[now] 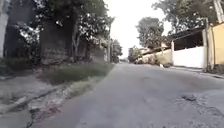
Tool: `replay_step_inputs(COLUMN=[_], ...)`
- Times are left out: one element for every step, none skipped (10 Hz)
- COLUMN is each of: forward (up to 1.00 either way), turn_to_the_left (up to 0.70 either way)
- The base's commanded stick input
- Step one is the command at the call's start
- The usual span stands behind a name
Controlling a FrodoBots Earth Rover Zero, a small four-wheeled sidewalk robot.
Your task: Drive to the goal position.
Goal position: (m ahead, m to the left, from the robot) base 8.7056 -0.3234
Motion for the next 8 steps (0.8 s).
replay_step_inputs(forward=[1.00, 1.00, 1.00, 1.00, 1.00, 1.00, 1.00, 1.00], turn_to_the_left=[-0.03, 0.00, 0.00, 0.00, -0.06, -0.16, -0.26, -0.36])
